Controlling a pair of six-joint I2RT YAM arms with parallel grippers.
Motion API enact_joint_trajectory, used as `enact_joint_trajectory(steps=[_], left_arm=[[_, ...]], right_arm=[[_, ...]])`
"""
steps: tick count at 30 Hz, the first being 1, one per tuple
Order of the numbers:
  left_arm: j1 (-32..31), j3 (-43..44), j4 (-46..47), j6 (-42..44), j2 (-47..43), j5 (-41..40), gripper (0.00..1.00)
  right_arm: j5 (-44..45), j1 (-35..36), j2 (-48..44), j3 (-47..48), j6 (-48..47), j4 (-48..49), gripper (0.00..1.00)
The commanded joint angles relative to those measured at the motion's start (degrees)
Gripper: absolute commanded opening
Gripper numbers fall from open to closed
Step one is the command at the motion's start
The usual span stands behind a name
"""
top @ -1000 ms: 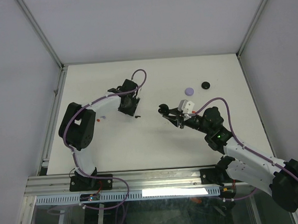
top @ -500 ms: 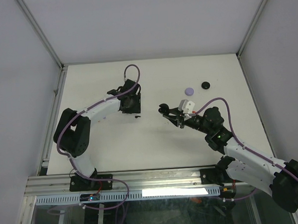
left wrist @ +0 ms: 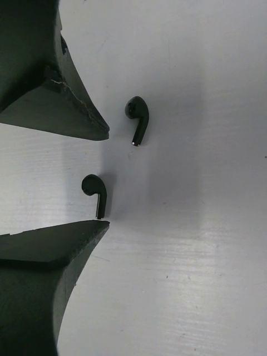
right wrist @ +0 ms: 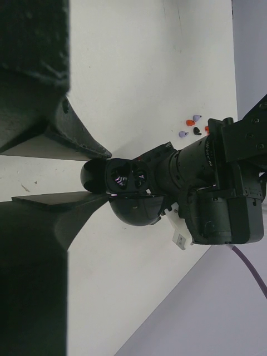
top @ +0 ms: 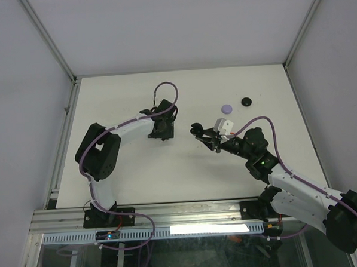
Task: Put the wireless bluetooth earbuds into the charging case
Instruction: Pick up the earbud from the center of the board.
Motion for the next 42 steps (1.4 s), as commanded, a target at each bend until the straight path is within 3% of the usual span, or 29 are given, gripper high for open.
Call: enact_joint_trajectory(steps=[1, 12, 23, 30, 35, 42], left_arm=[[-1.0, 2.3, 0.7, -0.1, 0.9, -3.4, 0.61], [-1.7, -0.9, -1.0, 1.7, -1.4, -3.5, 0.60], [-1.7, -3.9, -2.4, 1.8, -5.4, -4.2, 0.51], [-1.3, -0.2, -2.2, 5.1, -6.5, 0.7, 0.49], [0.9, 2.7, -2.0, 8.3, -4.6, 8.0, 0.44], [2.2, 6.0, -3.4, 9.2, -1.0, 10.0, 0.31]], right_arm=[[0.6, -0.2, -1.1, 0.0, -0.1, 3.5, 0.00], [0.0, -0.2, -1.4, 0.5, 0.1, 2.9, 0.00], [-0.5, -0.2, -1.6, 0.9, 0.3, 2.7, 0.00], [-1.0, -0.2, -1.6, 1.2, 0.3, 2.0, 0.00], [-1.9, -0.2, -1.2, 1.0, 1.9, 2.9, 0.00], [-1.5, -0.2, -0.8, 1.2, 1.8, 2.5, 0.00]])
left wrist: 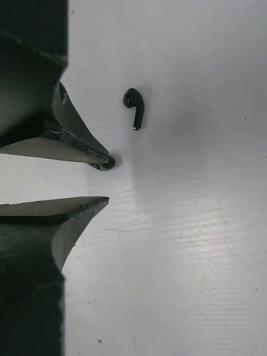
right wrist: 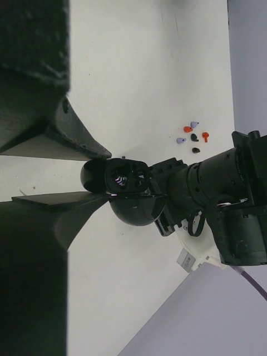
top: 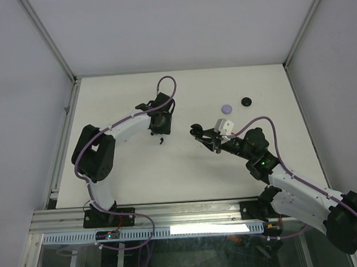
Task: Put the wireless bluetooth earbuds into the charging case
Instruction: Pick up the earbud from the center of the board.
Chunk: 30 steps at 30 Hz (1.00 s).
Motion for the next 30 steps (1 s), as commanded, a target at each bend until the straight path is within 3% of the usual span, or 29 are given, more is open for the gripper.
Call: enact_joint_trajectory(steps=[1, 14, 30], left_arm=[[1.4, 3.1, -1.0, 1.7, 1.6, 3.1, 0.31], [1.7, 5.2, -5.3, 2.5, 5.1, 3.9, 0.32], [2.0, 5.6, -6.1, 3.8, 7.2, 4.1, 0.20]], right_arm=[[-0.4, -0.2, -0.1, 1.3, 0.9, 2.9, 0.00], [-0.6, -0.1, -0.3, 1.5, 0.7, 1.7, 0.00], [-0.2, -0.2, -0.5, 1.7, 0.6, 0.8, 0.00]])
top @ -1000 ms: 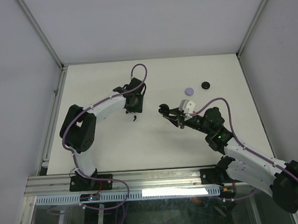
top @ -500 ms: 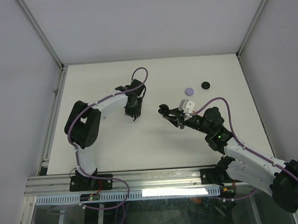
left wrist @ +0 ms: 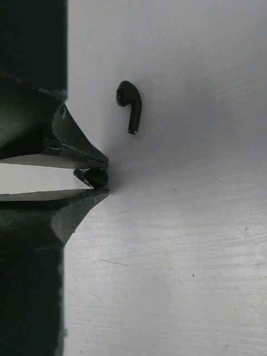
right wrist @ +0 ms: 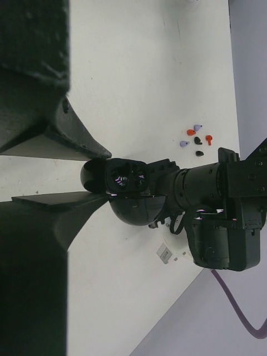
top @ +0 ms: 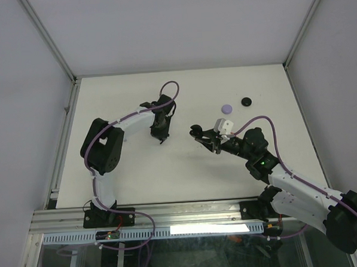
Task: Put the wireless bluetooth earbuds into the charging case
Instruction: Pick up the earbud from the center of the board.
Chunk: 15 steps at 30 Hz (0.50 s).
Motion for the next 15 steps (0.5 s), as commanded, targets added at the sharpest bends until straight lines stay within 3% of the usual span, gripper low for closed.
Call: enact_joint_trajectory(steps=[1, 5, 15], left_arm=[[0.6, 1.2, -0.4, 0.9, -0.5, 1.0, 0.18], [0.6, 1.2, -0.2, 0.9, -2.3, 1.1, 0.10], [0.6, -2.8, 8.5, 0.8, -16.1, 2.3, 0.03]], right_arm=[[0.2, -0.2, -0.9, 1.7, -0.3, 1.2, 0.00], [0.4, -0.2, -0.9, 1.5, -0.3, 1.1, 0.00], [0.9, -0.2, -0.4, 1.8, 2.0, 4.0, 0.00]])
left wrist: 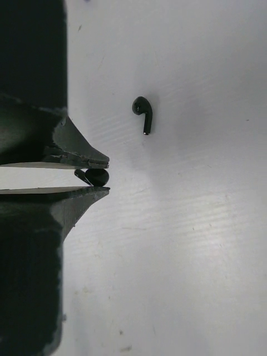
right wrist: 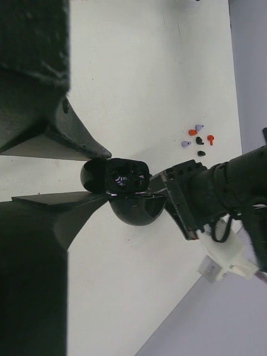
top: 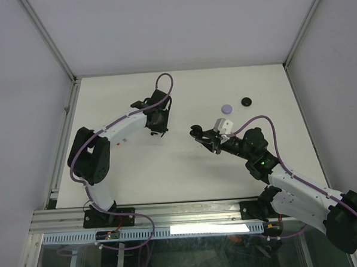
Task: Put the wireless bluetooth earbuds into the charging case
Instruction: Pick up the earbud from the center of the board.
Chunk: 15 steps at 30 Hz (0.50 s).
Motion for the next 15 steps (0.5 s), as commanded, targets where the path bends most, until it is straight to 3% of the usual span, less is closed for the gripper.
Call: enact_joint_trajectory(steps=[1, 15], left_arm=[[0.6, -1.3, 7.6, 0.6, -10.5, 2.3, 0.03], [0.6, -13.5, 30.6, -3.9, -33.7, 15.9, 0.01]], right_arm=[[0.2, -0.1, -0.3, 1.9, 2.1, 5.1, 0.00], [2.4, -0.2, 4.3, 2.3, 7.5, 19.0, 0.00]])
